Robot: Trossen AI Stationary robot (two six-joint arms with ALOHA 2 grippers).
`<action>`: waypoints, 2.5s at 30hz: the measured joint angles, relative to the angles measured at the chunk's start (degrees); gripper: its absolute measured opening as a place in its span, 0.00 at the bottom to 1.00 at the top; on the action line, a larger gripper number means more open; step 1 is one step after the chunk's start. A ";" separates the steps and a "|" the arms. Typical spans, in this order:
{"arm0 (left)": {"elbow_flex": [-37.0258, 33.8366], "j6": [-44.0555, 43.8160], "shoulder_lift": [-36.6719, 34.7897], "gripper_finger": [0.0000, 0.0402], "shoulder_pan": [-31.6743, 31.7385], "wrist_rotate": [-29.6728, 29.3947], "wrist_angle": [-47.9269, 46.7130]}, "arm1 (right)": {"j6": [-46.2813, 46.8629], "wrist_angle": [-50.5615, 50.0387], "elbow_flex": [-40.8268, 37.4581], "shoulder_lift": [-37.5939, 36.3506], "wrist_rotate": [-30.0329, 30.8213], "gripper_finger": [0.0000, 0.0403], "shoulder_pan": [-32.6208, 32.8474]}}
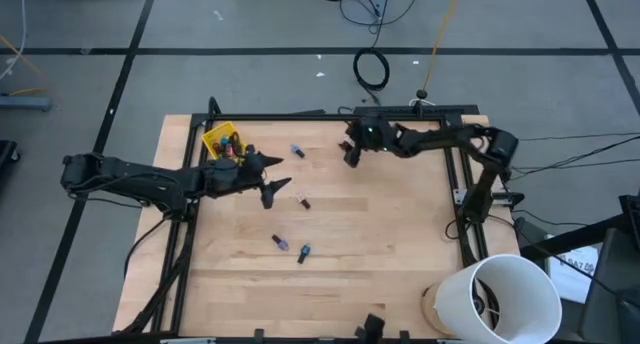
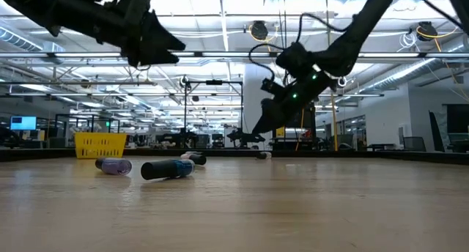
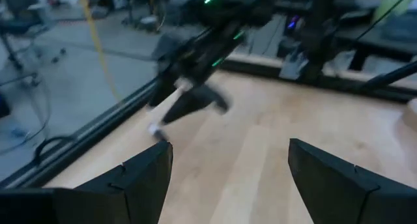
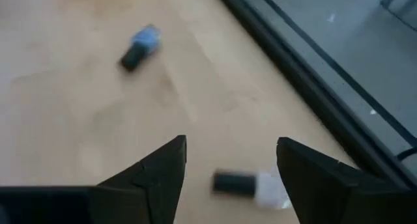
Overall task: Pick & Place Nail Polish
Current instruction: Put the white nail polish into the yellow bin
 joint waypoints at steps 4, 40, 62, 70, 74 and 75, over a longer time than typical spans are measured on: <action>0.07 0.26 0.10 0.73 -0.14 1.73 0.13 | 3.32 -0.48 4.41 4.25 0.06 0.54 -2.14; 0.07 -0.13 0.12 0.73 -0.14 1.57 -0.62 | -1.72 -25.18 11.77 8.80 -18.40 0.52 -0.34; 0.07 -0.63 0.10 0.73 -0.17 1.52 -2.36 | -24.46 -34.72 11.71 5.66 1.94 0.51 15.24; 0.07 -1.35 0.11 0.73 -0.15 1.50 -3.07 | -17.68 -36.35 11.58 -0.14 11.99 0.52 19.21; 0.07 -1.61 0.10 0.73 -0.14 1.51 -3.24 | -16.81 -42.15 11.66 -4.63 4.79 0.52 18.06; 0.07 -1.66 0.11 0.73 -0.17 1.52 -3.22 | -17.30 -43.41 11.66 -5.59 3.53 0.52 17.39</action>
